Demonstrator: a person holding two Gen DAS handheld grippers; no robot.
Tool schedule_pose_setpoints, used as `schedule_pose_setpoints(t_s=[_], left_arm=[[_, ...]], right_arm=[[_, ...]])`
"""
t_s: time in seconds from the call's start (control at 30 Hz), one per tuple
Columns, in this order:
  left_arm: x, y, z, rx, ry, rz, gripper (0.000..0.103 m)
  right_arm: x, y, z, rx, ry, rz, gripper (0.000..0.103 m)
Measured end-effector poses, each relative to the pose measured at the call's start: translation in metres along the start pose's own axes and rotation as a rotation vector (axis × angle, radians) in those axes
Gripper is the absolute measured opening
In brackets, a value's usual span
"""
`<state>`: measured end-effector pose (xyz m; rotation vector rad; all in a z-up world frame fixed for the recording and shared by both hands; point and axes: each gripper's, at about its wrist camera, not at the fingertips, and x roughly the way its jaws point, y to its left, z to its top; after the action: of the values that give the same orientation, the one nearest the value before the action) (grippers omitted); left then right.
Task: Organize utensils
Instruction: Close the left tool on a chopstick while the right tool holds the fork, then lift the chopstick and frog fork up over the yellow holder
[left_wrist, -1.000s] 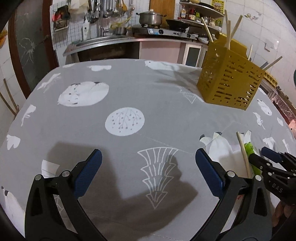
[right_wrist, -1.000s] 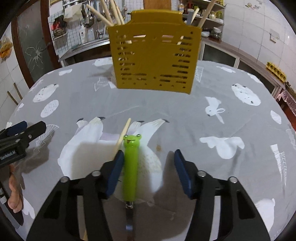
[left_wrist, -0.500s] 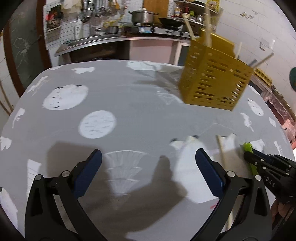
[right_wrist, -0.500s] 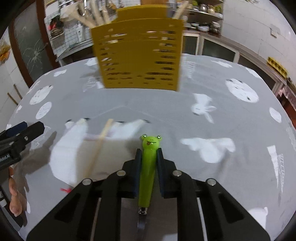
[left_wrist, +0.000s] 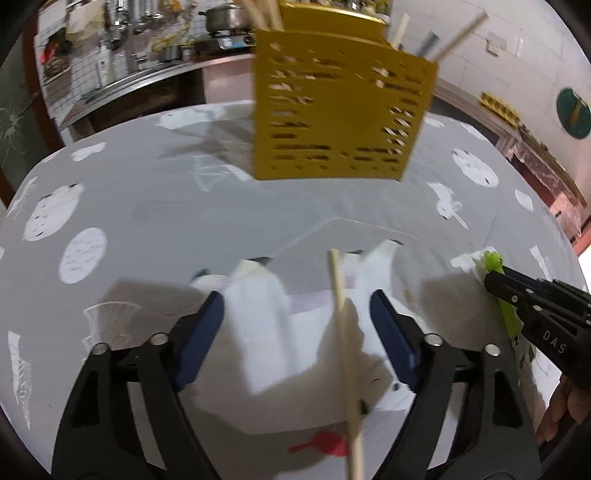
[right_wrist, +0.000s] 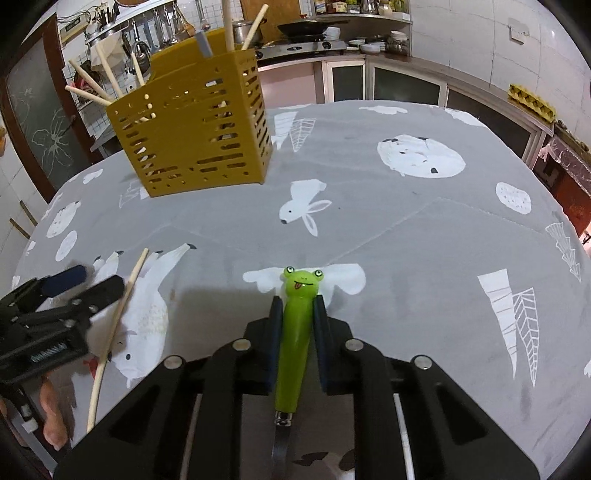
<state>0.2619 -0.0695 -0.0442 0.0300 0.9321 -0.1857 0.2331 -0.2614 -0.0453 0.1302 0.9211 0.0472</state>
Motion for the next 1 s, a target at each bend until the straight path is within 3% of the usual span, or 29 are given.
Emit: schedule_pose_setpoints(t_s=[0.2, 0.37, 0.5, 0.63, 0.83, 1.0], left_arm=[[0.015, -0.011, 0.005, 0.021, 0.039, 0.024, 0.060], [0.016, -0.006, 0.011, -0.006, 0.052, 0.014, 0.036], [0.017, -0.003, 0.014, -0.025, 0.061, -0.005, 0.026], [0.015, -0.005, 0.015, -0.020, 0.058, -0.032, 0.006], [-0.001, -0.001, 0.012, -0.020, 0.007, -0.019, 0.004], [-0.037, 0.009, 0.009, -0.009, -0.106, 0.004, 0.004]], right_arm=[[0.008, -0.001, 0.005, 0.003, 0.030, 0.000, 0.018], [0.012, 0.002, 0.010, 0.014, 0.042, -0.016, 0.018], [0.011, 0.007, 0.007, 0.022, 0.018, -0.026, 0.017], [0.007, 0.010, 0.005, 0.023, 0.000, -0.023, 0.016], [-0.012, 0.014, 0.003, 0.027, -0.068, -0.008, 0.016], [-0.034, 0.017, 0.001, 0.032, -0.145, 0.026, 0.016]])
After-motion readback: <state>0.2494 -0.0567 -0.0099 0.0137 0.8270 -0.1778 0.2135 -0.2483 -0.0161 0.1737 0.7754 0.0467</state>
